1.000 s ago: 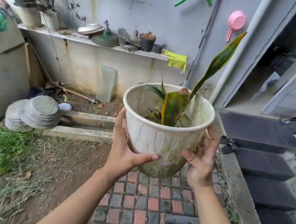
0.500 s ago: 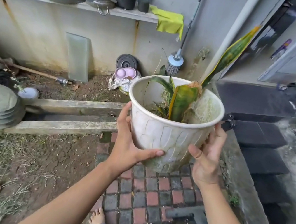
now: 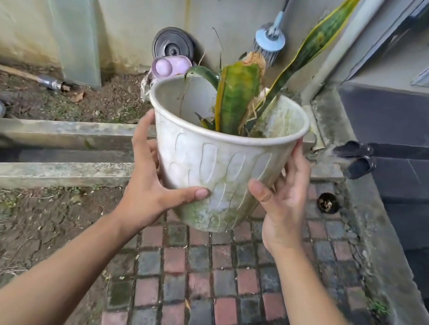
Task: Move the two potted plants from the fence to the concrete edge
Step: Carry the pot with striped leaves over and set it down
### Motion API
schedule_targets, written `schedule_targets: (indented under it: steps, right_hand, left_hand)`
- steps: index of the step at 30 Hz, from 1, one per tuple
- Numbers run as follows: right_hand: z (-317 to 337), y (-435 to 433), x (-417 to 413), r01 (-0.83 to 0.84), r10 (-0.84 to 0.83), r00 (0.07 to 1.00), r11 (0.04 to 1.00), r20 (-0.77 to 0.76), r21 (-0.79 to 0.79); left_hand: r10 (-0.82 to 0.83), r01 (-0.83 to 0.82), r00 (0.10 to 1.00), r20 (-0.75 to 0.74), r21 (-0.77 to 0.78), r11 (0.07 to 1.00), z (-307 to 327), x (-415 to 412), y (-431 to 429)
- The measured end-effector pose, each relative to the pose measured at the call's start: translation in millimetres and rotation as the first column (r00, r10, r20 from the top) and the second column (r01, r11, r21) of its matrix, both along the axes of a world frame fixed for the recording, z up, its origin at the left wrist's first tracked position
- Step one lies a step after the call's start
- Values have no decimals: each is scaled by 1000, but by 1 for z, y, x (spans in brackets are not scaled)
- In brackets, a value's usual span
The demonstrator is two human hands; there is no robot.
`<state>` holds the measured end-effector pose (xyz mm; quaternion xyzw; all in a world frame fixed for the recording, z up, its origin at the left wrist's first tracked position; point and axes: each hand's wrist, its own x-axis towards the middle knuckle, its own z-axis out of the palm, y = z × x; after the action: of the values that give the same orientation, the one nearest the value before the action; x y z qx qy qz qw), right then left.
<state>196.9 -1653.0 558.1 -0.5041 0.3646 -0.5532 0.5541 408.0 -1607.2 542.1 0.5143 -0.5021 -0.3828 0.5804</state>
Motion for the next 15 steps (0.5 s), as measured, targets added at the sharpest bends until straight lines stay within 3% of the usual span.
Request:
schedule_targets:
  steps: [7, 15]
  right_hand:
    - [-156, -56, 20, 43, -43, 999, 989, 4, -139]
    - [-319, -90, 39, 26, -7, 994, 985, 112, -168]
  left_hand:
    - [25, -23, 999, 41, -46, 999, -149, 18, -50]
    - [61, -58, 996, 72, -39, 998, -297, 34, -81]
